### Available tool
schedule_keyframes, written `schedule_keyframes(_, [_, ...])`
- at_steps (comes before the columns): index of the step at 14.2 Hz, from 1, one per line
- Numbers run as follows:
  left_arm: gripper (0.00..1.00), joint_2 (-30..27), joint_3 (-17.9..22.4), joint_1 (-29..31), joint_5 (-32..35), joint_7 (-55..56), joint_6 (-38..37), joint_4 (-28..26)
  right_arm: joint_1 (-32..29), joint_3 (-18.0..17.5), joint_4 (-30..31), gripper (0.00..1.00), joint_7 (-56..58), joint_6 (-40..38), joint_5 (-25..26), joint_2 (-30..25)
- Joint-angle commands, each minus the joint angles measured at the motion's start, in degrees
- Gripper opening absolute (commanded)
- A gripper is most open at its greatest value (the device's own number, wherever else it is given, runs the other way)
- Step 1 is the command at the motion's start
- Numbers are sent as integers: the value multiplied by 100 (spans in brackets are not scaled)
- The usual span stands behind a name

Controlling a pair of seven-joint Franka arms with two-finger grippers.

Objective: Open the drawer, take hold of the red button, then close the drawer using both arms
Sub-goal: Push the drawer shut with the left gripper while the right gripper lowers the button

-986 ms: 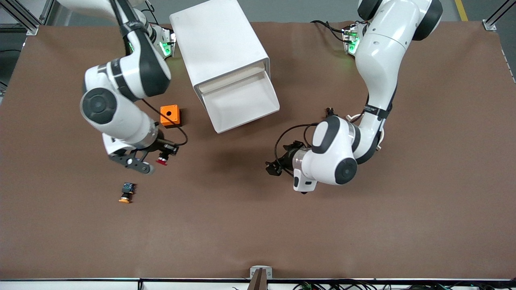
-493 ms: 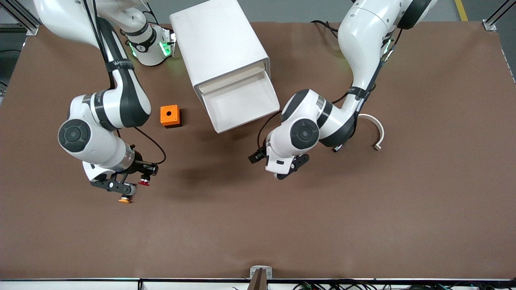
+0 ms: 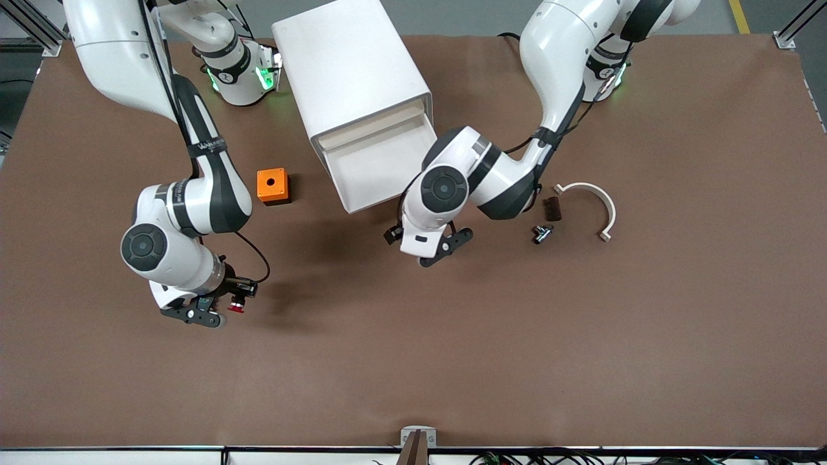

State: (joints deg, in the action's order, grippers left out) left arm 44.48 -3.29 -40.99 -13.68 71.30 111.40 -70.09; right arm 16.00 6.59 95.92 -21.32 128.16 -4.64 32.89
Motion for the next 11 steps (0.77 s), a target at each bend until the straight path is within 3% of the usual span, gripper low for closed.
schedule_keyframes(1, [99, -150, 74, -294, 138, 226, 75, -259, -150, -96, 198, 0, 302, 489, -2, 103])
schedule_keyframes(11, [99, -159, 48, -1191, 120, 525, -110, -382, -370, -96, 225, 0, 418, 1001, -20, 525])
